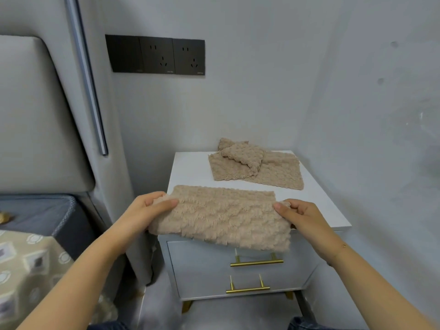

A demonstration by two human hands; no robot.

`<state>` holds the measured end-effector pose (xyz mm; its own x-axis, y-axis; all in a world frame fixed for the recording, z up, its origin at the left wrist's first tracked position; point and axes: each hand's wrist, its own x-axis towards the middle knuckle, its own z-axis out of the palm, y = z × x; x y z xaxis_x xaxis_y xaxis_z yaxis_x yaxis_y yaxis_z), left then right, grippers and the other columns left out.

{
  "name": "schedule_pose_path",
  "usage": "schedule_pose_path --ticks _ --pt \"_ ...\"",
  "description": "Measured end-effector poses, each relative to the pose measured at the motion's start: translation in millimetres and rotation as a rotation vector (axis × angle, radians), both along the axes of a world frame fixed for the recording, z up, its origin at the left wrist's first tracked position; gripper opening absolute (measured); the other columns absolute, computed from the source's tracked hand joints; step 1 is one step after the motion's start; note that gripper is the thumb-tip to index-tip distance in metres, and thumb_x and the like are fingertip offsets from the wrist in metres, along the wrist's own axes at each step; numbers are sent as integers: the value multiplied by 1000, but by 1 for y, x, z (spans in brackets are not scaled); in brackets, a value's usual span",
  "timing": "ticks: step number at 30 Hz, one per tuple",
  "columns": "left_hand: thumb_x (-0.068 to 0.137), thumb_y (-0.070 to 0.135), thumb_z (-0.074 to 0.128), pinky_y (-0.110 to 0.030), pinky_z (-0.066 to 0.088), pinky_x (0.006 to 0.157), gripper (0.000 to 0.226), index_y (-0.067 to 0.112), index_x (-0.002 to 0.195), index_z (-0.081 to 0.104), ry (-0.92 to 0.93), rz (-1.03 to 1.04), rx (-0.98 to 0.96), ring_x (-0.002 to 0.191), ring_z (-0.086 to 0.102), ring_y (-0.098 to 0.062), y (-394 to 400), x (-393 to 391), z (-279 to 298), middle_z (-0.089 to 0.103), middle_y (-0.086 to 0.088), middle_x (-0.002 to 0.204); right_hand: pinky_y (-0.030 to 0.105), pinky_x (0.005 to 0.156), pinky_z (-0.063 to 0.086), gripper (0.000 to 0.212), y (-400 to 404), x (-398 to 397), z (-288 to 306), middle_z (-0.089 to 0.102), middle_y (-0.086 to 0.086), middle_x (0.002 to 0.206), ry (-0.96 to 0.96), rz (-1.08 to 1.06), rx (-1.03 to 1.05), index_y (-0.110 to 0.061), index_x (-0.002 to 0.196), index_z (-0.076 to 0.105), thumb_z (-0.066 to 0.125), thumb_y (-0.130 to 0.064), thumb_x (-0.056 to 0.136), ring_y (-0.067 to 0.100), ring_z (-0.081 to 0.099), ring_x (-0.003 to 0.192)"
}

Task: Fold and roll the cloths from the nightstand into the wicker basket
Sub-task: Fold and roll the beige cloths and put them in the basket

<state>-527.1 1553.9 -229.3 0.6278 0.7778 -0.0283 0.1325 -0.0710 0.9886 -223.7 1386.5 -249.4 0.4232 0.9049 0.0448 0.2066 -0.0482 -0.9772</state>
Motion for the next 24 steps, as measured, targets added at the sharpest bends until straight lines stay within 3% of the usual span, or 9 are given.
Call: schedule_pose_path --ticks 3,8,10,13,17,20,24 --pt "88 33 67 -19 46 55 26 8 85 66 48 155 39 63 62 -8 17 18 -8 67 3 71 35 66 39 47 16 5 -4 50 11 70 -96 -53 -2 10 77 51 61 -33 92 21 48 67" --pt "90 34 65 -23 51 62 22 13 90 70 157 246 175 75 70 -13 45 39 -22 73 2 82 28 57 26 43 41 11 -13 31 0 57 -278 -188 -66 -12 61 34 61 -27 92 12 30 55" --pt "92 34 63 -31 54 66 20 16 91 70 226 247 213 80 69 -20 54 43 -29 73 0 84 29 56 25 44 46 11 -17 31 1 56 -347 -225 -82 -14 61 32 61 -27 92 13 30 55" --pt "92 36 61 -43 53 72 31 5 87 66 354 253 306 76 65 -29 64 47 -40 69 -13 82 30 55 24 46 52 12 -20 30 -3 54 -435 -256 -98 -16 59 30 60 -27 92 12 29 55" --pt "93 35 59 -35 44 64 38 -2 83 59 421 293 413 69 56 -28 69 49 -46 63 -20 79 30 54 24 47 56 13 -21 31 -4 53 -488 -279 -110 -17 58 30 58 -28 94 12 30 53" --pt "94 35 58 -40 49 69 34 4 82 61 440 309 436 75 60 -30 72 53 -46 65 -14 78 31 53 26 48 63 15 -23 34 -3 52 -512 -314 -140 -16 57 32 58 -31 94 14 32 51" --pt "93 39 59 -37 48 66 35 6 81 61 478 330 461 73 59 -26 78 57 -46 65 -11 76 30 52 31 43 74 18 -28 48 1 56 -606 -358 -198 -10 62 48 54 -37 95 16 43 54"
